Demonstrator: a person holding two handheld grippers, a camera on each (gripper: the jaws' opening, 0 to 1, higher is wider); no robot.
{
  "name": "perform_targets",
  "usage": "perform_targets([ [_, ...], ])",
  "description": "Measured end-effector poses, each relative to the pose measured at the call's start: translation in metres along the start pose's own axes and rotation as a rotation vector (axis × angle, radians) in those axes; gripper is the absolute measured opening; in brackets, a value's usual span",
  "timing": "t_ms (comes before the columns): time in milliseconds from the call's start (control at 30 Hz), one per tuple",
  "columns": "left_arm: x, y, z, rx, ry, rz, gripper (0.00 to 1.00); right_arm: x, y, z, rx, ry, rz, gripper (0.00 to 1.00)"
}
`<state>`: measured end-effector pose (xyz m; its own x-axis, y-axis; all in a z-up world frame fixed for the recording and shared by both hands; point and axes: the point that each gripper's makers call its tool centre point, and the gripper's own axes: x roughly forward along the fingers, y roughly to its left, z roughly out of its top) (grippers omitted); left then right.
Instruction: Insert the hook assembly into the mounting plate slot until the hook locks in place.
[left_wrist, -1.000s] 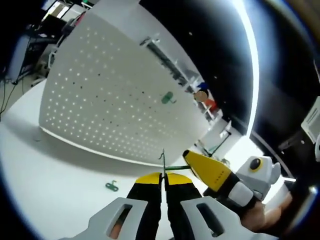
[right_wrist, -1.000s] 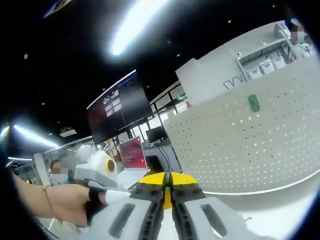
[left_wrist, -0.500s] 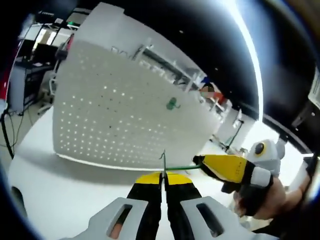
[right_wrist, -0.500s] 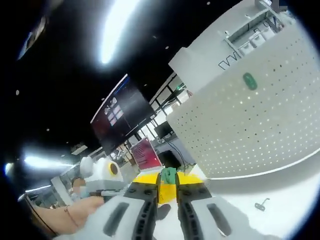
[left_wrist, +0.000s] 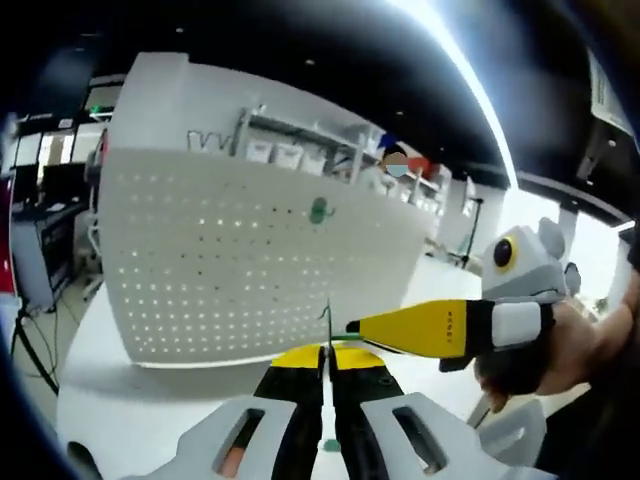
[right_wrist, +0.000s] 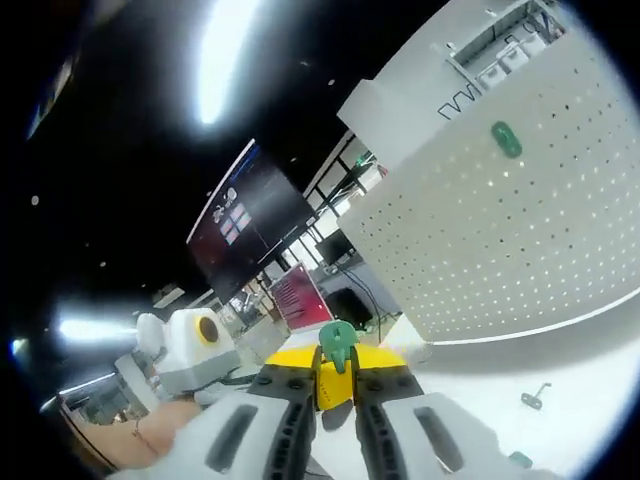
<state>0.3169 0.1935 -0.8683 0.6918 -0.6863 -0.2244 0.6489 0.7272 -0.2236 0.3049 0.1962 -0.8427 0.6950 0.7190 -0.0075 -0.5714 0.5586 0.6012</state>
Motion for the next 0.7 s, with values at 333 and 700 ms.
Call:
perform_targets([
  [333,-0.0012,-0.0014,0.0072,0.111,0.012,0.012,0.01,0.0025,0.0032,-0.0005,-0.007,0.012,0.021,0.05],
  [700,0.0028,-0.0032,0.0068,0.156,0.027,0.018,0.01,0.0005,-0.0024,0.0007,-0.036,0.008,0.01,0.01],
])
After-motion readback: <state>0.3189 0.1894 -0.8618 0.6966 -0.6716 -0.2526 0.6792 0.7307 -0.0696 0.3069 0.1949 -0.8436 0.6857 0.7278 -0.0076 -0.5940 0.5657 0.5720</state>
